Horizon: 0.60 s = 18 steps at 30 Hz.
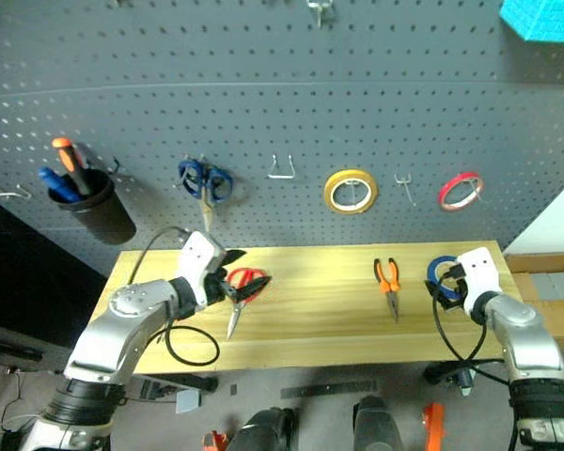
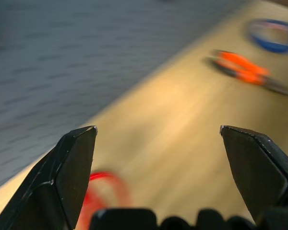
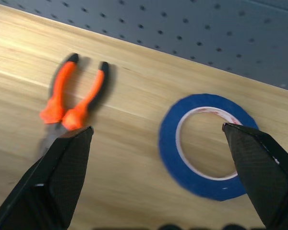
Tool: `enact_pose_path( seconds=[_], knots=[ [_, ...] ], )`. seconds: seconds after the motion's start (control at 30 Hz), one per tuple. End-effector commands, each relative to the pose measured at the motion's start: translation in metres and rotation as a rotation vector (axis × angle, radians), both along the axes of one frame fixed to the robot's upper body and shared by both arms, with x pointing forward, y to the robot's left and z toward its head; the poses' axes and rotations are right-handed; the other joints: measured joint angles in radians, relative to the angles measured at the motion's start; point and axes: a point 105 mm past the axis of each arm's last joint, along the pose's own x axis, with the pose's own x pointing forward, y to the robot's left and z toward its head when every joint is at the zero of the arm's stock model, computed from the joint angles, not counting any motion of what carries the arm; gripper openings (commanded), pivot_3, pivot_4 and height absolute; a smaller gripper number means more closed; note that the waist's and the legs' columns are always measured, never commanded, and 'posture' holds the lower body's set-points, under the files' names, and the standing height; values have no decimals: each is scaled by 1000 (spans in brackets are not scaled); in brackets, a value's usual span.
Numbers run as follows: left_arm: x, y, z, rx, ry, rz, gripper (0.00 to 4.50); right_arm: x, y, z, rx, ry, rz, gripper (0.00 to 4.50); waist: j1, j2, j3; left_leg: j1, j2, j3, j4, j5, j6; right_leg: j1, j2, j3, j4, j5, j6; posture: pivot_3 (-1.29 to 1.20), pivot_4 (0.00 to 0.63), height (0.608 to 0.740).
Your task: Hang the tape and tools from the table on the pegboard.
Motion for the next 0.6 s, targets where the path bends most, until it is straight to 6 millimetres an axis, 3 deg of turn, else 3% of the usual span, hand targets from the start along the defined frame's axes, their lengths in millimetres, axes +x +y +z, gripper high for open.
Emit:
enact_pose_path(
  seconds=[0.03,0.33,0.6],
  knots=[
    [-13,-12,14,22,-12,-141,4424,12,-7,-1,-26,41,1,4500,-6,0,14,-2,0,0,0,0,0,-2,0,0,0,0,0,-112,293,740],
    [-21,-13,12,135,-47,-251,4424,40,-5,-23,-59,189,40,4500,-3,-4,35,-15,-1,2,2,2,-3,-15,-1,0,1,1,-1,-71,294,740],
    [-19,-25,22,93,-73,-265,4424,35,-9,-44,-52,363,35,4500,-2,-4,40,-18,-1,2,3,2,-4,-16,-1,-1,0,1,-1,-57,283,740]
  ],
)
